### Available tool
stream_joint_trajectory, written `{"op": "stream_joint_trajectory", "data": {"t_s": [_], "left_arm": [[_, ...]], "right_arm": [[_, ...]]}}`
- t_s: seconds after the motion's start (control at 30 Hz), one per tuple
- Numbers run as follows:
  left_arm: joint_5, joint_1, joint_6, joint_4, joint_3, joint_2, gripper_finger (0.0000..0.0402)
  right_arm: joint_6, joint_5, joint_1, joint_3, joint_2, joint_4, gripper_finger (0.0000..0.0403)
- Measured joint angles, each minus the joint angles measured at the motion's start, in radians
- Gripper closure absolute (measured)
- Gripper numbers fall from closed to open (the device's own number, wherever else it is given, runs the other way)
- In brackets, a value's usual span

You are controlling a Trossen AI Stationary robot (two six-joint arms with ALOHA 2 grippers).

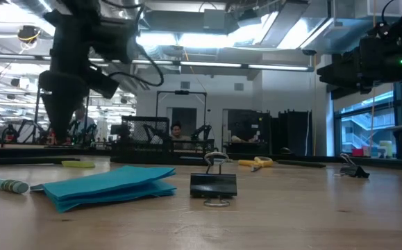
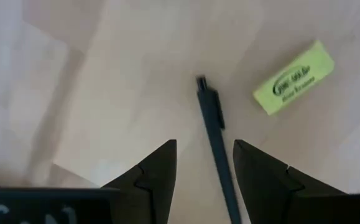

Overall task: Pick and place office supplies into organizer
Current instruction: Put the left black pen into the black desk organizer

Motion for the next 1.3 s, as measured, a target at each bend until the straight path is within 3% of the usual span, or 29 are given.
{"op": "stream_joint_trajectory", "data": {"t_s": [0.2,0.9,1.3], "left_arm": [[0.088,0.024,-0.004,0.135,-0.056,0.000,0.0249],[0.104,0.075,-0.023,0.292,-0.146,0.004,0.0249],[0.101,0.074,-0.007,0.286,-0.132,0.113,0.0250]], "right_arm": [[-0.001,0.000,0.000,0.000,0.000,0.000,0.0170],[-0.003,0.000,0.000,0.000,0.000,0.000,0.0170],[-0.005,0.000,0.000,0.000,0.000,0.000,0.0170]]}}
